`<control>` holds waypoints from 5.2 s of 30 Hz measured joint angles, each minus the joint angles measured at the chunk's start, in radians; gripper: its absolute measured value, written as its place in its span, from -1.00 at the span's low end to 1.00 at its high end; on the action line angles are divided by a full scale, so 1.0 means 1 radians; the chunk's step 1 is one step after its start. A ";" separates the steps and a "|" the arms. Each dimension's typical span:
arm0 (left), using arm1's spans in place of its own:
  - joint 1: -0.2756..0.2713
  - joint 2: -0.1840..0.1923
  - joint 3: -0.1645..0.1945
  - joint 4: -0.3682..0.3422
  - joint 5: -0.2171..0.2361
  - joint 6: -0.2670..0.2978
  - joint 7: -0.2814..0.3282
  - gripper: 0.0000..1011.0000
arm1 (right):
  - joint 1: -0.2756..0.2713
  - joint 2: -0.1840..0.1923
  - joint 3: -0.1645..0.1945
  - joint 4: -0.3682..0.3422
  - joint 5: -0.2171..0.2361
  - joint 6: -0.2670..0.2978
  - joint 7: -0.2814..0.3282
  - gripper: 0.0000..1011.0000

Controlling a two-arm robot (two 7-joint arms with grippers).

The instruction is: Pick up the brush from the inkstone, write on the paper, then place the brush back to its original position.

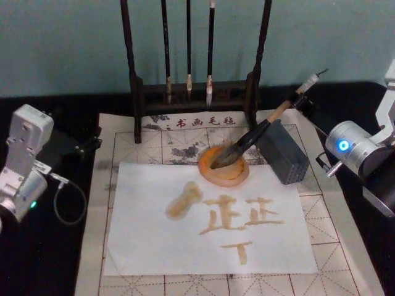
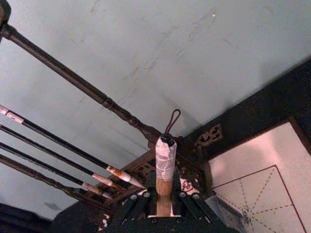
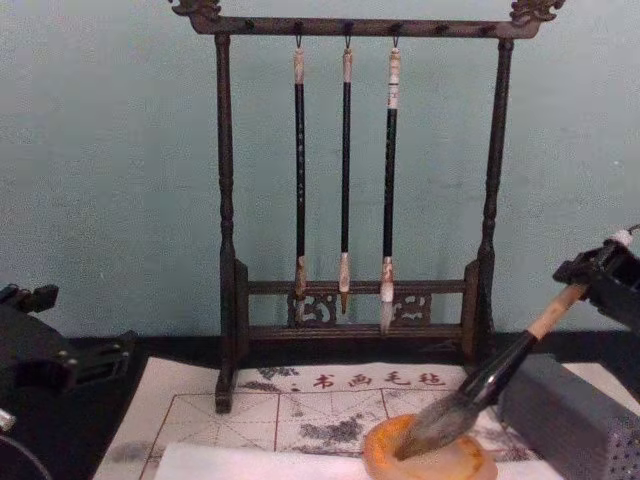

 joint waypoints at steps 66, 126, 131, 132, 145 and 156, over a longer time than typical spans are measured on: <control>0.000 0.000 0.000 0.000 0.000 0.000 0.000 0.98 | 0.011 0.033 -0.063 0.004 0.057 -0.045 -0.043 -0.64; 0.000 0.000 0.000 0.000 0.000 0.000 0.000 0.98 | -0.027 0.070 -0.055 -0.025 0.102 -0.040 -0.054 0.98; 0.000 0.000 0.000 0.000 0.000 0.000 0.000 0.98 | -0.050 0.096 -0.054 -0.055 0.126 -0.040 -0.059 0.98; 0.000 0.000 0.000 0.000 0.000 0.000 0.000 0.98 | -0.055 0.100 -0.054 -0.061 0.130 -0.040 -0.059 0.98; 0.000 0.000 0.000 0.000 0.000 0.000 0.000 0.98 | -0.167 0.195 -0.049 -0.189 0.124 -0.107 -0.044 0.98; 0.000 0.000 0.000 0.000 0.000 0.000 0.000 0.98 | -0.200 0.242 -0.113 -0.211 -0.160 -0.227 0.034 0.98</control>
